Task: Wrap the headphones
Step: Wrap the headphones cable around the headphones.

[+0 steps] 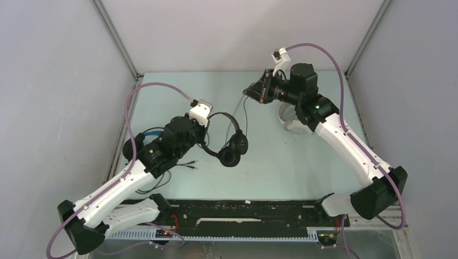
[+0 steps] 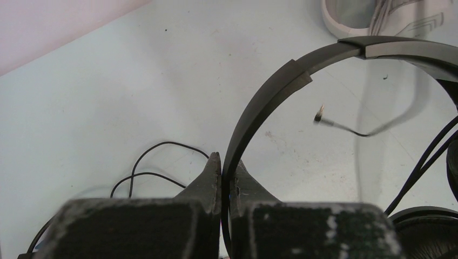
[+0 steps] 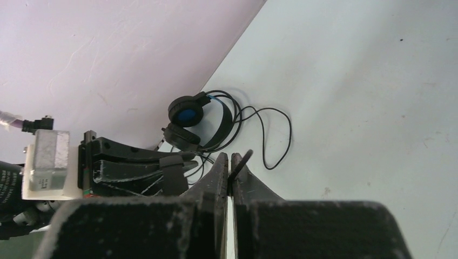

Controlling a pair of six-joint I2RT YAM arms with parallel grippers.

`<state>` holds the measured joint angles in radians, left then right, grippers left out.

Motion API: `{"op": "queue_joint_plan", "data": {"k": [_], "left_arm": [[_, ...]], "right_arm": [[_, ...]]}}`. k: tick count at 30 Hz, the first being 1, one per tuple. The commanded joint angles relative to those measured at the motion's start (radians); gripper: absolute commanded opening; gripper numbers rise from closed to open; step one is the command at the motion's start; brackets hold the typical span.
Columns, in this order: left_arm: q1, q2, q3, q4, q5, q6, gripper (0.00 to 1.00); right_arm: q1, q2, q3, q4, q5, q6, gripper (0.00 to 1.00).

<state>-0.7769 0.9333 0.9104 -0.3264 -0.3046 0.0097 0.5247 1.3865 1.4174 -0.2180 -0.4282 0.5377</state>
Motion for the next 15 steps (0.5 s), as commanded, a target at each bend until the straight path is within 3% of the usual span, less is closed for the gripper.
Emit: {"op": "queue_joint_plan", "data": {"k": [1,6,15], "left_arm": [[-0.008,-0.036,-0.015,0.026,0.070,0.020,0.00],[-0.008,-0.024,-0.017,0.034,0.095,0.030,0.00],[-0.008,0.040,0.015,-0.011,-0.166,0.004,0.00]], "right_arm": [[-0.015,-0.017,-0.002,0.033,0.006,-0.025,0.00],[-0.030,-0.010,-0.011,0.072,-0.036,-0.022,0.00],[-0.036,-0.069,-0.024,0.030,-0.096,-0.031,0.00]]}}
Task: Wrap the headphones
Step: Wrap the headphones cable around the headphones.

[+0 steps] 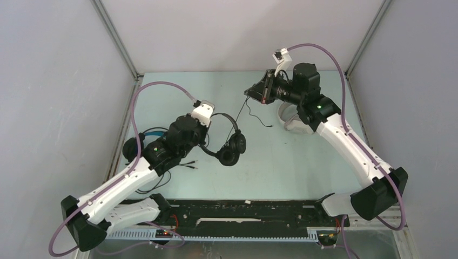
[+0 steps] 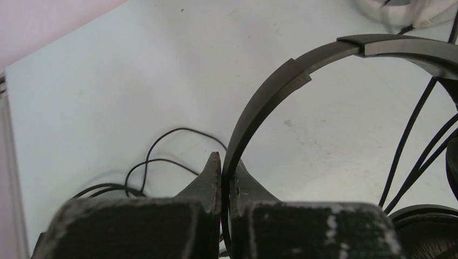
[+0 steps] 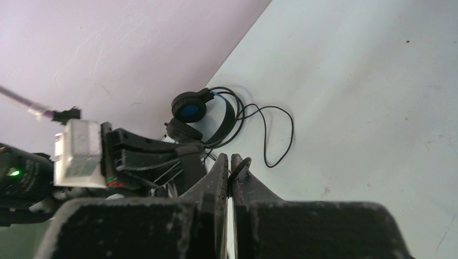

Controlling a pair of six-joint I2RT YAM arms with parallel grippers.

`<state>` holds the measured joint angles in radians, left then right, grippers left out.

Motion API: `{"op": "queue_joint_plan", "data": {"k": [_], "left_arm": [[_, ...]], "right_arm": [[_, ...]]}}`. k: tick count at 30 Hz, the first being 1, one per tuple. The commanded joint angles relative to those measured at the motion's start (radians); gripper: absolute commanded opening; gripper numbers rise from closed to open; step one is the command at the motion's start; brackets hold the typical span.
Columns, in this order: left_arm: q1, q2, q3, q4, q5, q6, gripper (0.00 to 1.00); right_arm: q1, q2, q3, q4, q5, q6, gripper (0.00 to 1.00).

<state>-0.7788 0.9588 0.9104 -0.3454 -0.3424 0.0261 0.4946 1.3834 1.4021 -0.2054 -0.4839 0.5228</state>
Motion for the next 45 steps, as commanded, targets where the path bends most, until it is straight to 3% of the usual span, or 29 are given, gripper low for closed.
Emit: {"op": "queue_joint_plan", "data": {"k": [1,14,25,35,45], "left_arm": [[-0.005,0.020,0.016,0.007,-0.145,-0.012,0.00],[-0.001,0.117,0.084,-0.057,-0.320,-0.084,0.00],[0.055,0.208,0.186,-0.178,-0.424,-0.263,0.00],[0.118,0.186,0.202,-0.187,-0.370,-0.487,0.00],[0.171,0.079,0.139,-0.102,-0.256,-0.646,0.00]], "right_arm": [[-0.006,-0.076,-0.016,0.021,-0.050,-0.011,0.00],[0.050,-0.114,-0.065,0.090,-0.235,0.089,0.00],[0.230,-0.052,-0.089,0.164,-0.311,0.137,0.00],[0.305,0.055,-0.089,0.192,-0.225,0.105,0.07],[0.370,0.078,-0.124,0.151,0.103,-0.082,0.09]]}}
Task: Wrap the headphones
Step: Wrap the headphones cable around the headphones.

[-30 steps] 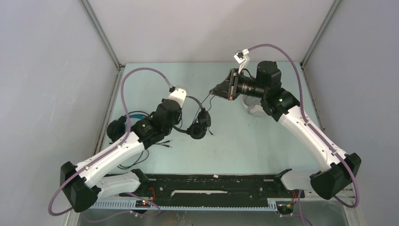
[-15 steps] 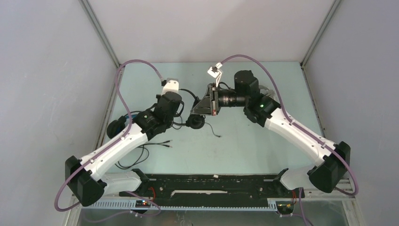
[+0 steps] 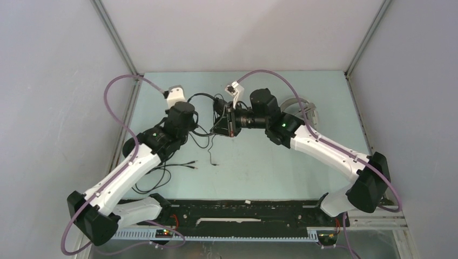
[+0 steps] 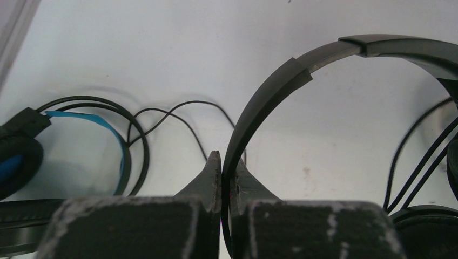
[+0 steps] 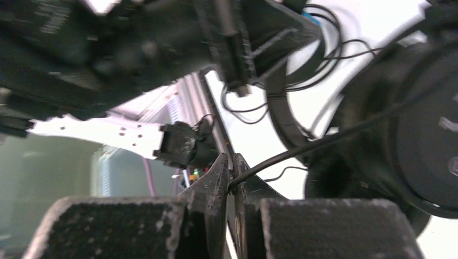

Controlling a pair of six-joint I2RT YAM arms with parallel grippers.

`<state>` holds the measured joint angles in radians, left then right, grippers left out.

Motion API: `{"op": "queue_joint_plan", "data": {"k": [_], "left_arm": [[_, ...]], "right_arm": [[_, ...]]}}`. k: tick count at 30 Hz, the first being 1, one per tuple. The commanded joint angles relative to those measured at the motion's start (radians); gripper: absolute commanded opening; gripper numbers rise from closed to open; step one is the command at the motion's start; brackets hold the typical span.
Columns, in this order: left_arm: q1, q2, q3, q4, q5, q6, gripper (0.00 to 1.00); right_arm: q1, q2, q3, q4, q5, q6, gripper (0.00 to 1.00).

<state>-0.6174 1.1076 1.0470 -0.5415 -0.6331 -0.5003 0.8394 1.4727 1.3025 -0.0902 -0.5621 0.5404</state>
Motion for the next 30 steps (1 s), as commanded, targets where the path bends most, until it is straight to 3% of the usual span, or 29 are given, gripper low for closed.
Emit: {"op": "queue_joint_plan", "data": {"k": [1,6,13,18,24,28,30], "left_arm": [[0.011,-0.079,0.001,0.097,0.039,-0.132,0.00],[0.013,-0.120,0.009,0.105,0.055,-0.168,0.00],[0.015,-0.157,0.022,0.114,0.083,-0.187,0.00],[0.016,-0.154,0.024,0.108,0.055,-0.184,0.00],[0.018,-0.150,0.025,0.107,0.048,-0.200,0.00],[0.018,-0.155,0.024,0.110,0.041,-0.195,0.00],[0.019,-0.157,0.028,0.109,0.042,-0.192,0.00]], "right_arm": [[0.031,-0.018,-0.036,0.051,0.208,-0.111,0.09],[0.061,-0.031,-0.049,0.050,0.369,-0.193,0.09],[0.083,-0.091,-0.141,0.152,0.422,-0.194,0.09],[0.092,-0.119,-0.165,0.202,0.408,-0.201,0.00],[0.129,-0.123,-0.165,0.232,0.352,-0.209,0.00],[0.140,-0.156,-0.166,0.202,0.401,-0.211,0.09],[0.141,-0.176,-0.166,0.185,0.417,-0.202,0.03]]}}
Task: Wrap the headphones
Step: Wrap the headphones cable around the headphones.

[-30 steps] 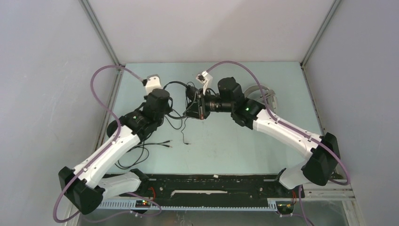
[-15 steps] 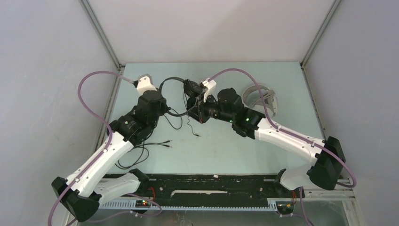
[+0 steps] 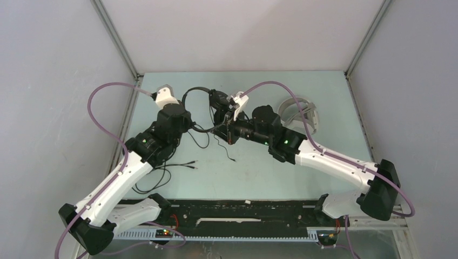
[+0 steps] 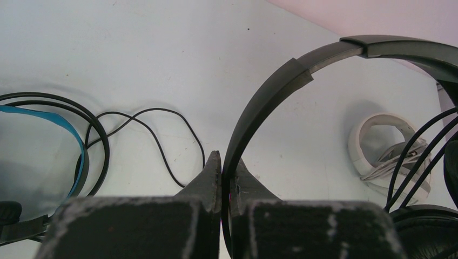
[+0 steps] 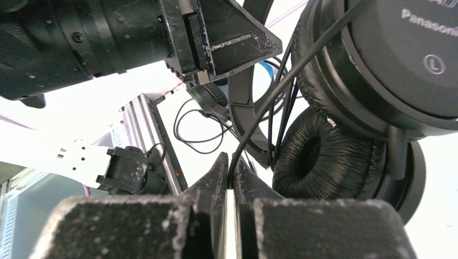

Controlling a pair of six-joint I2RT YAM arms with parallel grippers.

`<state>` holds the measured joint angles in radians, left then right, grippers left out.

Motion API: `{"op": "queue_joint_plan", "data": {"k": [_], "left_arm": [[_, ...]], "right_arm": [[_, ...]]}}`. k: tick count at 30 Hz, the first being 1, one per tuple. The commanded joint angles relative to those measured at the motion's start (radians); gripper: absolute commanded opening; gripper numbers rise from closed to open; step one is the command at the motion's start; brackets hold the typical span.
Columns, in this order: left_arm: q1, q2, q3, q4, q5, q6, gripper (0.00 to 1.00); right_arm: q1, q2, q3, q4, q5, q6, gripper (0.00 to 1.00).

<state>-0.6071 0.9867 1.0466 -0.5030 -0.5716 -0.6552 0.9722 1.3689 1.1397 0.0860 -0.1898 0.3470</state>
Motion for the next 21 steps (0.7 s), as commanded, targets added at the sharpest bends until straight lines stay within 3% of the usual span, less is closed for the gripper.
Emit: {"op": "queue_joint_plan", "data": {"k": [1,11,15,21], "left_arm": [[0.009,-0.036,0.030,0.066,-0.021,-0.039,0.00],[0.015,-0.023,0.027,0.068,-0.060,-0.010,0.00],[0.016,-0.017,-0.009,0.112,-0.077,0.068,0.00],[0.015,-0.031,-0.111,0.208,0.067,0.240,0.00]], "right_arm": [[0.009,-0.079,-0.004,-0.001,0.046,-0.006,0.00],[0.010,-0.116,-0.003,-0.004,-0.071,0.020,0.00],[0.003,-0.133,0.002,0.033,-0.097,0.038,0.00],[-0.150,-0.182,0.066,-0.004,-0.123,0.098,0.00]]}}
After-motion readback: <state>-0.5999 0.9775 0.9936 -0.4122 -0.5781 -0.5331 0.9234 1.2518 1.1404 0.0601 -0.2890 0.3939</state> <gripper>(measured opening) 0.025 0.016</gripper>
